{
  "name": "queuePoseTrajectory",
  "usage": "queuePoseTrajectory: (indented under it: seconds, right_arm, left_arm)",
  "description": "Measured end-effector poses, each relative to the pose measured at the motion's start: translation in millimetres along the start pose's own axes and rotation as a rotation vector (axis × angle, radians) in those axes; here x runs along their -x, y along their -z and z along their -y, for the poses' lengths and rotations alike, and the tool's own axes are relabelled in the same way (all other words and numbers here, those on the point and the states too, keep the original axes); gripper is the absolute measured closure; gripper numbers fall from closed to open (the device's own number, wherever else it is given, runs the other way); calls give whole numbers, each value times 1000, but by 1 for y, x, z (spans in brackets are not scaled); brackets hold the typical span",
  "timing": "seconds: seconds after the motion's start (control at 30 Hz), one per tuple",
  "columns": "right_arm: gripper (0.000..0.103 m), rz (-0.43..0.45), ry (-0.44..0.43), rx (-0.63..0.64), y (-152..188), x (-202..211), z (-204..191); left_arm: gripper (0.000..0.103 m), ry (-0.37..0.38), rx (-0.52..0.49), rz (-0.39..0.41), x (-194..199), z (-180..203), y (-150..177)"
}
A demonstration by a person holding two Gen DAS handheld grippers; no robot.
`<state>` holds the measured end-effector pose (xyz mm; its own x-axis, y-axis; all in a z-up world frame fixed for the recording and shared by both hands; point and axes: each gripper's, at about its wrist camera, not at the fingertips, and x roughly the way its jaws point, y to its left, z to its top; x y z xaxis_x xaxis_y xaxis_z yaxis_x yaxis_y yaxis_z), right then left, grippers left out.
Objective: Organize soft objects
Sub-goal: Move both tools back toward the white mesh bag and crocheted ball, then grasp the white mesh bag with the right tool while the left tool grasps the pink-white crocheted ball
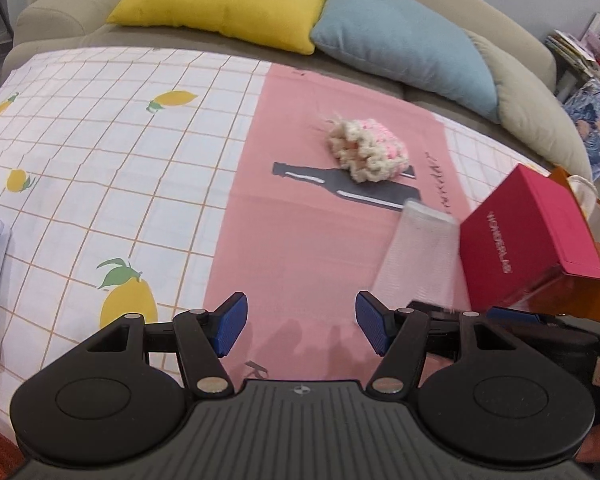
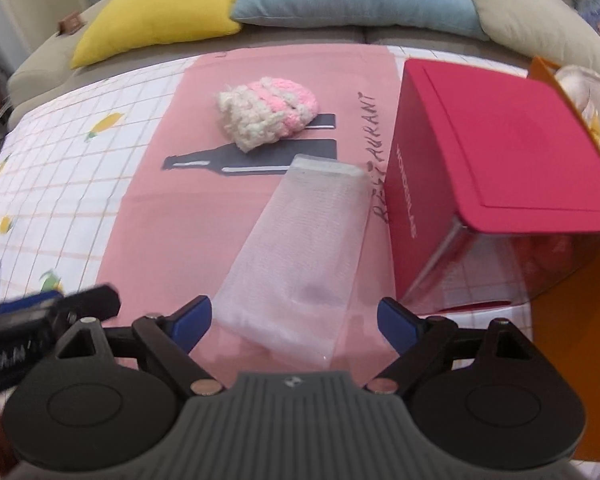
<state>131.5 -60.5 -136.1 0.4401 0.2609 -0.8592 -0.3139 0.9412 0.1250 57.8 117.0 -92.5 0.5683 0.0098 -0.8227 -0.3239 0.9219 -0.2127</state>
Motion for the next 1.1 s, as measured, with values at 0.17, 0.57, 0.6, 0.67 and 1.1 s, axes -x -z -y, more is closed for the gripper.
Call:
queuePoseTrajectory:
  seconds: [0.17,0.57,0.6,0.67,1.1]
  right_arm:
    - [14,-9,73,-130,-7,-22,0]
    - [16,3,206,-155,-9,-47,-8]
    - [16,1,212,-137,-8,-48,-8]
    - [25,19,207,-115,-7,-45,-7]
    - [103,47,165,-34,-1,-35,0]
  left_arm:
    - [30,-3,6,-22,-11,-6,-3]
    - [30,-1,18,-45,-25,-11,-8]
    - [30,-1,17,-46,-25,-10,-8]
    - [30,0,15,-47,-27,-10,-8]
    - [30,4,11,-59,-30,-7,-6]
